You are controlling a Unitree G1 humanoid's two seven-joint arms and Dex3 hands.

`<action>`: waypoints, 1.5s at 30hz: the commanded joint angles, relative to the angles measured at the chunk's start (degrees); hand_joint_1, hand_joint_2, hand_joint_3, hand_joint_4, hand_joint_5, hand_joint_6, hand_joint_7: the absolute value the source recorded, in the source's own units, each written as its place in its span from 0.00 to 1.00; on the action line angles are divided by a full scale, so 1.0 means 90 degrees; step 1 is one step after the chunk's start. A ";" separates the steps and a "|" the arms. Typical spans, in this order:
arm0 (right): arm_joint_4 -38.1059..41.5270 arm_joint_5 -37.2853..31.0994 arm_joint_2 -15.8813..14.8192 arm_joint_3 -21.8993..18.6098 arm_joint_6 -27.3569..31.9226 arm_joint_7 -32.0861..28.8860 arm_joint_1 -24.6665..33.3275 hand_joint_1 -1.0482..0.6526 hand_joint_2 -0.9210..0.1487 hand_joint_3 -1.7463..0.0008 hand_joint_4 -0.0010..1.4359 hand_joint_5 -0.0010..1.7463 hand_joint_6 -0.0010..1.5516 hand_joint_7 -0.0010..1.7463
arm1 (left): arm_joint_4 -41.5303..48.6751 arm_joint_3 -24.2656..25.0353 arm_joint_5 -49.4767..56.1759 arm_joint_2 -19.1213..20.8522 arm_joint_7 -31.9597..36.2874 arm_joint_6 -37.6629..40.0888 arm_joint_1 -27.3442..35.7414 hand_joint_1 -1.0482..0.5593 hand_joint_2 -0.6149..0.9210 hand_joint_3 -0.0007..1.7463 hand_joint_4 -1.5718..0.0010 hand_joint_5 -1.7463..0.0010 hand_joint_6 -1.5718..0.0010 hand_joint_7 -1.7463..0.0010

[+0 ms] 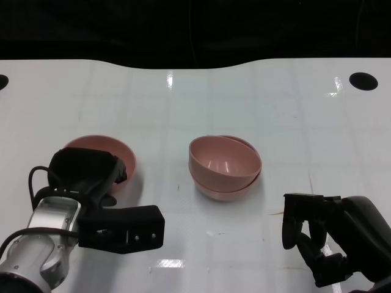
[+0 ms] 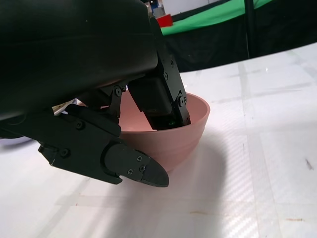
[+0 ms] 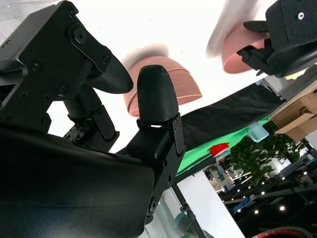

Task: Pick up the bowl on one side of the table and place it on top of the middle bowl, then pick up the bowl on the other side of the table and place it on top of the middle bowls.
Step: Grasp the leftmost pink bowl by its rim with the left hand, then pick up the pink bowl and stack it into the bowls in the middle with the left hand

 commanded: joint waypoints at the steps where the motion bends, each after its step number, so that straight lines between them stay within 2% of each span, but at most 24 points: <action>1: -0.0082 0.0045 -0.0021 -0.0070 0.0026 -0.0030 0.0024 0.59 0.71 0.09 0.67 1.00 0.53 0.93 | -0.0368 -0.0037 0.0020 0.0070 -0.0275 0.0256 -0.0136 0.45 1.00 0.11 0.50 0.00 0.23 0.97; 3: -0.0088 0.0014 -0.0020 -0.0070 0.0009 -0.0060 0.0028 0.59 0.71 0.09 0.67 1.00 0.53 0.93 | -0.0673 -0.0036 0.0060 0.0102 -0.0407 0.0369 -0.0134 0.47 1.00 0.10 0.49 0.00 0.20 0.95; 5: -0.0076 0.0000 -0.0021 -0.0067 0.0003 -0.0071 0.0019 0.59 0.71 0.09 0.68 1.00 0.53 0.93 | -0.0903 -0.0007 0.0046 0.0148 -0.0495 0.0418 -0.0122 0.48 1.00 0.08 0.48 0.00 0.43 0.46; 6: -0.0072 -0.0006 -0.0021 -0.0065 0.0006 -0.0070 0.0013 0.59 0.71 0.08 0.68 1.00 0.53 0.93 | -0.0990 0.0007 0.0040 0.0166 -0.0537 0.0441 -0.0120 0.48 1.00 0.08 0.48 0.00 0.53 0.30; 7: -0.0066 -0.0007 -0.0020 -0.0062 0.0002 -0.0070 0.0009 0.59 0.71 0.08 0.68 1.00 0.53 0.93 | -0.1072 0.0022 0.0032 0.0182 -0.0580 0.0463 -0.0119 0.48 1.00 0.08 0.49 0.00 0.55 0.29; 9: -0.0069 0.0002 -0.0016 -0.0059 0.0008 -0.0059 0.0007 0.59 0.71 0.08 0.68 1.00 0.53 0.93 | -0.1203 0.0051 0.0014 0.0210 -0.0632 0.0482 -0.0112 0.48 1.00 0.07 0.50 0.00 0.50 0.45; 10: -0.0078 0.0004 -0.0012 -0.0058 0.0023 -0.0052 0.0007 0.59 0.71 0.08 0.68 1.00 0.53 0.93 | -0.1293 0.0070 0.0008 0.0232 -0.0679 0.0493 -0.0113 0.48 1.00 0.07 0.50 0.00 0.48 0.47; 13: -0.0009 0.0018 -0.0007 -0.0054 0.0006 -0.0062 -0.0034 0.59 0.71 0.08 0.68 1.00 0.52 0.93 | -0.1488 0.0104 0.0020 0.0289 -0.0786 0.0511 -0.0142 0.48 1.00 0.07 0.50 0.00 0.37 0.74; 14: 0.0020 0.0024 -0.0009 -0.0053 -0.0012 -0.0068 -0.0048 0.59 0.71 0.08 0.67 1.00 0.52 0.93 | -0.1545 0.0109 0.0036 0.0306 -0.0787 0.0512 -0.0145 0.48 1.00 0.07 0.50 0.00 0.35 0.79; 16: 0.0065 0.0021 -0.0007 -0.0041 -0.0011 -0.0067 -0.0065 0.59 0.71 0.08 0.67 1.00 0.52 0.93 | -0.1644 0.0120 0.0082 0.0343 -0.0759 0.0514 -0.0167 0.48 1.00 0.06 0.49 0.00 0.32 0.84; 19: 0.0109 0.0003 0.0014 -0.0019 -0.0018 -0.0096 -0.0081 0.58 0.71 0.08 0.67 1.00 0.53 0.93 | -0.1767 0.0186 0.0038 0.0380 -0.0690 0.0466 -0.0196 0.49 1.00 0.05 0.48 0.00 0.29 0.83; 21: 0.0119 -0.0009 0.0025 -0.0010 -0.0026 -0.0121 -0.0087 0.58 0.71 0.08 0.67 1.00 0.53 0.92 | -0.1813 0.0228 -0.0001 0.0387 -0.0651 0.0431 -0.0205 0.50 1.00 0.05 0.47 0.00 0.37 0.63; 22: 0.0116 -0.0044 0.0044 0.0011 -0.0003 -0.0138 -0.0098 0.58 0.71 0.08 0.67 1.00 0.53 0.92 | -0.1837 0.0253 -0.0016 0.0400 -0.0590 0.0369 -0.0227 0.50 1.00 0.05 0.47 0.00 0.39 0.59; 24: 0.0124 -0.0080 0.0071 0.0040 0.0025 -0.0155 -0.0119 0.58 0.71 0.08 0.67 1.00 0.52 0.92 | -0.1874 0.0299 -0.0046 0.0413 -0.0490 0.0251 -0.0256 0.51 0.99 0.04 0.46 0.00 0.46 0.40; 25: 0.0147 -0.0087 0.0080 0.0047 0.0015 -0.0167 -0.0133 0.58 0.71 0.08 0.67 1.00 0.52 0.92 | -0.1928 0.0304 -0.0037 0.0408 -0.0494 0.0222 -0.0283 0.51 0.99 0.04 0.46 0.00 0.47 0.39; 27: 0.0178 -0.0085 0.0083 0.0044 -0.0004 -0.0174 -0.0140 0.58 0.71 0.08 0.67 1.00 0.52 0.92 | -0.2001 0.0305 -0.0018 0.0398 -0.0489 0.0149 -0.0321 0.50 0.98 0.04 0.46 0.00 0.43 0.47; 29: 0.0194 -0.0079 0.0075 0.0035 -0.0021 -0.0174 -0.0137 0.58 0.71 0.08 0.67 1.00 0.52 0.92 | -0.2039 0.0319 -0.0042 0.0374 -0.0411 0.0024 -0.0346 0.50 0.98 0.04 0.45 0.00 0.41 0.48; 31: 0.0210 -0.0071 0.0059 0.0026 -0.0050 -0.0177 -0.0137 0.58 0.71 0.08 0.67 1.00 0.52 0.92 | -0.2072 0.0348 -0.0117 0.0323 -0.0290 -0.0148 -0.0373 0.49 0.96 0.15 0.44 0.00 0.52 0.19; 32: 0.0206 -0.0067 0.0056 0.0025 -0.0052 -0.0172 -0.0137 0.58 0.71 0.08 0.67 1.00 0.52 0.92 | -0.2092 0.0358 -0.0147 0.0304 -0.0264 -0.0224 -0.0394 0.49 0.91 0.25 0.44 0.00 0.57 0.08; 33: 0.0182 -0.0070 0.0057 0.0025 -0.0031 -0.0161 -0.0137 0.58 0.70 0.08 0.67 1.00 0.52 0.92 | -0.2098 0.0366 -0.0190 0.0294 -0.0229 -0.0333 -0.0427 0.48 0.89 0.29 0.44 0.00 0.58 0.05; 35: 0.0158 -0.0053 0.0060 0.0023 -0.0012 -0.0140 -0.0138 0.59 0.70 0.09 0.67 1.00 0.52 0.92 | -0.2092 0.0347 -0.0211 0.0292 -0.0158 -0.0518 -0.0511 0.48 0.83 0.39 0.43 0.00 0.53 0.16; 36: 0.0152 -0.0053 0.0055 0.0022 0.0002 -0.0128 -0.0136 0.59 0.70 0.09 0.67 1.00 0.52 0.92 | -0.2082 0.0327 -0.0192 0.0280 -0.0121 -0.0577 -0.0558 0.47 0.81 0.43 0.42 0.00 0.51 0.17; 37: 0.0152 -0.0044 0.0049 0.0021 0.0015 -0.0109 -0.0134 0.59 0.70 0.09 0.67 1.00 0.52 0.93 | -0.2064 0.0316 -0.0193 0.0258 -0.0092 -0.0630 -0.0603 0.47 0.80 0.46 0.42 0.00 0.52 0.14; 45: 0.0065 -0.0053 -0.0006 0.0043 0.0010 -0.0010 -0.0041 0.59 0.69 0.09 0.66 1.00 0.52 0.92 | -0.2022 0.0348 -0.0507 0.0023 -0.0041 -0.1106 -0.0838 0.48 0.77 0.54 0.43 0.00 0.53 0.09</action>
